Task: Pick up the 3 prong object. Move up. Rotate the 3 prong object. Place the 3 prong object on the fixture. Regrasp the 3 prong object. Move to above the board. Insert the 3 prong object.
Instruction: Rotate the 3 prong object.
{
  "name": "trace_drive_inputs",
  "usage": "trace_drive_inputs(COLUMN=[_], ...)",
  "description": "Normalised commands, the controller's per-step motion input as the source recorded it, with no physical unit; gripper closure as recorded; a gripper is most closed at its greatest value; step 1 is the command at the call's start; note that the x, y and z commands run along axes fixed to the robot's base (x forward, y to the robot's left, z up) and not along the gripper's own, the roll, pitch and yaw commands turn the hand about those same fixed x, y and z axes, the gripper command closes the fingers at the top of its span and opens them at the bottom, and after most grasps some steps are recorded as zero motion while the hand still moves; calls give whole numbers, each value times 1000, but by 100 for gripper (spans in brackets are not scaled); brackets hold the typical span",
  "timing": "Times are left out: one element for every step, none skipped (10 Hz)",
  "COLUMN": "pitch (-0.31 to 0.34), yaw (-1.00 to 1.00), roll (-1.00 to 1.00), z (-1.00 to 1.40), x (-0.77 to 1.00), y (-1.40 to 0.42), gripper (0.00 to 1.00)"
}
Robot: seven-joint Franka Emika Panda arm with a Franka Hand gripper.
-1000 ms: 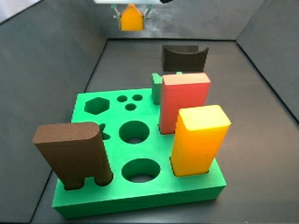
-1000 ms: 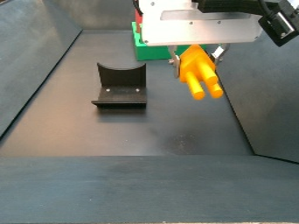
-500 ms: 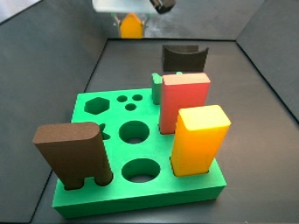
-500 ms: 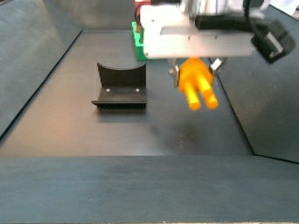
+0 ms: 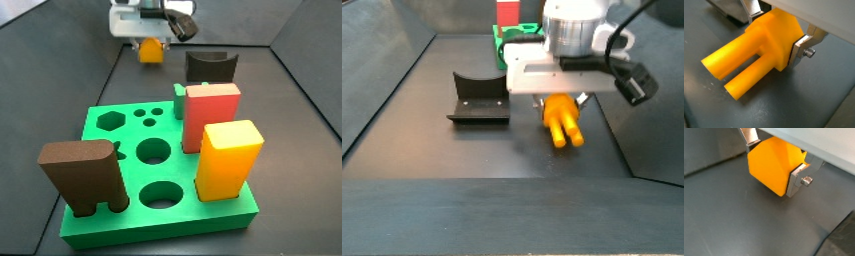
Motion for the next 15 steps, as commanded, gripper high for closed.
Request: trace_drive_inputs(pitch=[-13,0,0,17,27,46,55,56,57,54,55,55,0,0,-1], yaw=[14,0,0,-2,-4,-10,-16,-22,-24,-27,-28,-29,1000,1000,1000], roll=[-40,0,0,-1,-1,3,7,14,18,27,30,37,0,1,1], z=[-286,0,1000,1000,1000,1000,1000,1000,1000,883,774,561,0,-221,-257], x=[45,0,0,-9,-14,-13,-15,-21,-27,-31,-32,-30,0,6,41], y=[6,0,0,-1,0,3,4,7,8,11,11,12,0,-8,-4], gripper=[100,0,0,0,0,0,0,0,0,0,0,0,0,0,0])
